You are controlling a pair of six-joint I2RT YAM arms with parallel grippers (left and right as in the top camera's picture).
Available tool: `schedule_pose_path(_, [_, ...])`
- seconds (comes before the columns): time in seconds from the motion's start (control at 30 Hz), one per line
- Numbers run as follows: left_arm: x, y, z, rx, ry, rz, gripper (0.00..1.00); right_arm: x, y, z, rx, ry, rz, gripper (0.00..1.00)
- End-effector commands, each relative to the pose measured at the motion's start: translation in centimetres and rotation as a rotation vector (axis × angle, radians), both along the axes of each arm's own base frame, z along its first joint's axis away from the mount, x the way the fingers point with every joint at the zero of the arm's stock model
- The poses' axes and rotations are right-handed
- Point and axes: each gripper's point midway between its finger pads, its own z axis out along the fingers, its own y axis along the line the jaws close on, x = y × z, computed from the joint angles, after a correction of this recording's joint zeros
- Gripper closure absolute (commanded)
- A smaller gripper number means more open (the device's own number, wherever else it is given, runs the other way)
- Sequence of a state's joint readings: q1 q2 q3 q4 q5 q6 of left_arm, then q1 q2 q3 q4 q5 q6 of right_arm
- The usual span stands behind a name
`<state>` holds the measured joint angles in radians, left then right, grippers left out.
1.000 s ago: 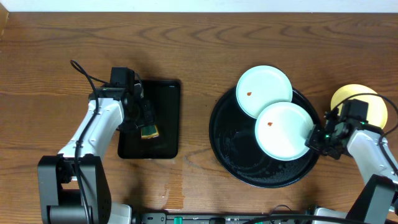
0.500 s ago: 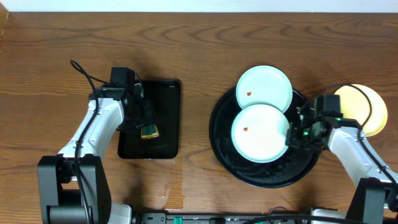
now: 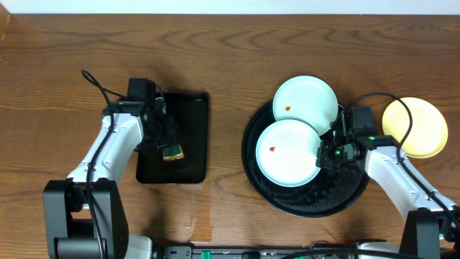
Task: Clean dirty plates on tray and stack at the side
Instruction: 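Grasp the green sponge in the black tray with the left gripper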
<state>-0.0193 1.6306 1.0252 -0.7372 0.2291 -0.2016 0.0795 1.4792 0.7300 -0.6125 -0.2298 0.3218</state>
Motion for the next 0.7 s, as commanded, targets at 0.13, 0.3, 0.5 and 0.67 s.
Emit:
schedule_pose_path(0.13, [-0.5, 0.2, -0.7, 0.004, 0.026, -0.006, 0.4, -0.2, -0.1, -0.5, -0.02, 0.015, -0.015, 0.99])
schedule_pose_path(0.3, [-1.1, 0.3, -1.2, 0.004, 0.046, 0.001, 0.4, -0.2, -0.1, -0.5, -0.02, 0.015, -0.015, 0.99])
schedule_pose_path(0.5, [-1.7, 0.3, -2.9, 0.0, 0.043, 0.033, 0.4, -0.2, -0.1, -0.5, -0.019, 0.012, -0.015, 0.99])
schedule_pose_path(0.67, [-1.6, 0.3, -4.2, -0.003, 0.011, 0.046, 0.42, -0.2, -0.1, -0.5, -0.019, 0.012, -0.015, 0.99])
